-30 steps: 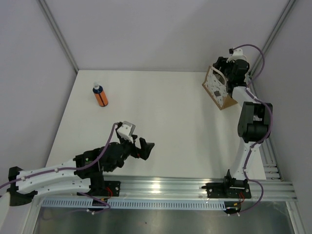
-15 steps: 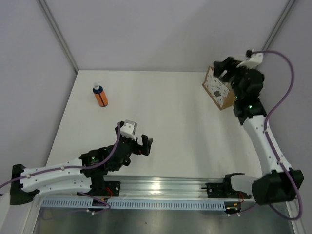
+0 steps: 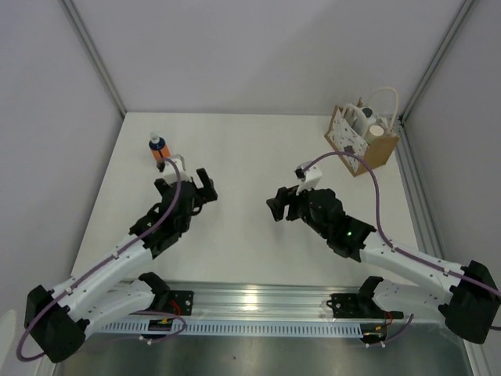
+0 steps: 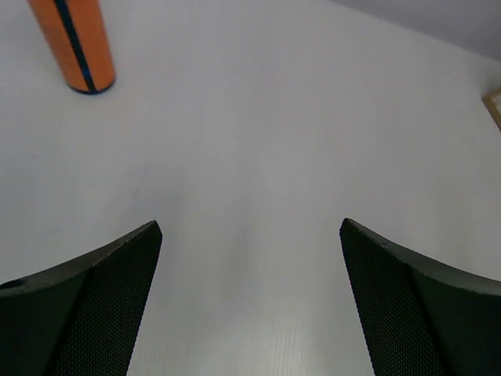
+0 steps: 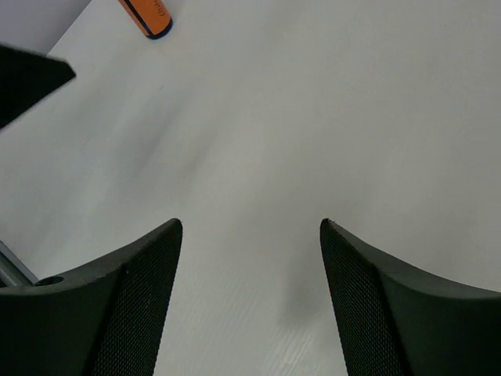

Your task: Place the personal care products into the canvas bag

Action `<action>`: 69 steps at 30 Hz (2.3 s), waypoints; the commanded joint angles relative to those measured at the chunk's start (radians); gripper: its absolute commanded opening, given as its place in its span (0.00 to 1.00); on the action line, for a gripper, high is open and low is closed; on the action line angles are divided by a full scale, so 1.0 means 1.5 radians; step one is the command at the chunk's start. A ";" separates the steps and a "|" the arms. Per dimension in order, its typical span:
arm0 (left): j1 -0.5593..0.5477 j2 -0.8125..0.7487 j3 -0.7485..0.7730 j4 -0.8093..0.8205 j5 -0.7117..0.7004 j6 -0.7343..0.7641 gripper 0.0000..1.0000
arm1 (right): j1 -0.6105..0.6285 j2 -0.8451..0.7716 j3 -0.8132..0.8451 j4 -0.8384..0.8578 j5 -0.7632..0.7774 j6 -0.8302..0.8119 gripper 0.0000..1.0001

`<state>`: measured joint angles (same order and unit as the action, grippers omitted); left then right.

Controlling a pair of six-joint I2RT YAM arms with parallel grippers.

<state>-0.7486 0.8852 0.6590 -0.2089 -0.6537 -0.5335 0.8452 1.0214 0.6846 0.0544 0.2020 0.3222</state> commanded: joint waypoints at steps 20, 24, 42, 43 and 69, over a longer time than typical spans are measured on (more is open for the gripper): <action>0.463 0.384 0.208 0.197 0.227 0.162 0.99 | 0.101 0.080 0.024 0.074 0.079 -0.061 0.78; 0.474 0.422 0.231 0.216 0.207 0.208 0.99 | 0.102 0.079 0.029 0.063 0.070 -0.053 0.78; 0.535 0.549 0.373 0.185 0.260 0.269 0.97 | 0.109 0.033 0.023 0.057 0.061 -0.050 0.78; 0.537 0.555 0.377 0.176 0.259 0.268 0.97 | 0.109 0.032 0.023 0.057 0.053 -0.049 0.78; 0.444 0.597 0.437 0.081 0.263 0.313 0.13 | 0.113 0.011 0.022 0.054 0.060 -0.052 0.78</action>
<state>0.0132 1.8015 1.2686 -0.0532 -0.2379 -0.1036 1.0061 1.0733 0.6926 0.1219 0.2726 0.2424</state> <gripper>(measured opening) 0.607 0.777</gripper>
